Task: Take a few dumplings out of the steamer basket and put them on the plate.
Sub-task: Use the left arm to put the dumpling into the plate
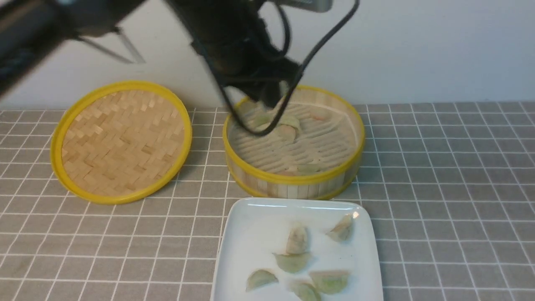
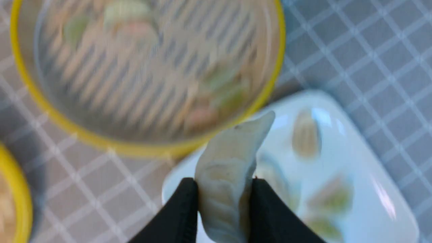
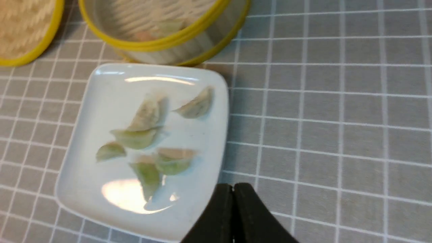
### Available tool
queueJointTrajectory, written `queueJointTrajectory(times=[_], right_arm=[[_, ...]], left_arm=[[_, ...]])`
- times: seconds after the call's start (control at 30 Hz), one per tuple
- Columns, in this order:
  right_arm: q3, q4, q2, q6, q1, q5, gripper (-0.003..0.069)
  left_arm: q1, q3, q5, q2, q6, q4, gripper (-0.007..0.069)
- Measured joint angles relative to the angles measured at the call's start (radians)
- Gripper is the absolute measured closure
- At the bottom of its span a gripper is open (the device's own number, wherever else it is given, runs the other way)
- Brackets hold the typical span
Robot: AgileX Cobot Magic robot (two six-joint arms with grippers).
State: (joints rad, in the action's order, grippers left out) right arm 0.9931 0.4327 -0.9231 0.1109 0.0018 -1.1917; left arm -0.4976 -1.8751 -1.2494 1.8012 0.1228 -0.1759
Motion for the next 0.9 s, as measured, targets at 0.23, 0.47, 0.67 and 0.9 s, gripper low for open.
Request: queueJointTrajectory(times=[0.23,0.47,0.67,0.9], right_arm=[[0.298,0.055,-0.409,0.137,0.131,0.0,0.0669],[0.766,-0.14,-0.87,0.083,0.313,-0.046,0.0665],[1.003,-0.229,-1.139,0.016,0.382,-0.045,0.0636],[1.019,-0.234,-1.251,0.023,0.421,-0.05,0.0476]], left_arm=[[0.0,0.43,0.022,-0.325,-0.004,-0.014,0.0457],[-0.016,0.559,0.089,-0.324,0.005,-0.058,0.0457],[-0.1,0.576,0.109,-0.183,0.014,-0.052,0.0458],[-0.127,0.577,0.108,-0.056,0.01,-0.051,0.0458]])
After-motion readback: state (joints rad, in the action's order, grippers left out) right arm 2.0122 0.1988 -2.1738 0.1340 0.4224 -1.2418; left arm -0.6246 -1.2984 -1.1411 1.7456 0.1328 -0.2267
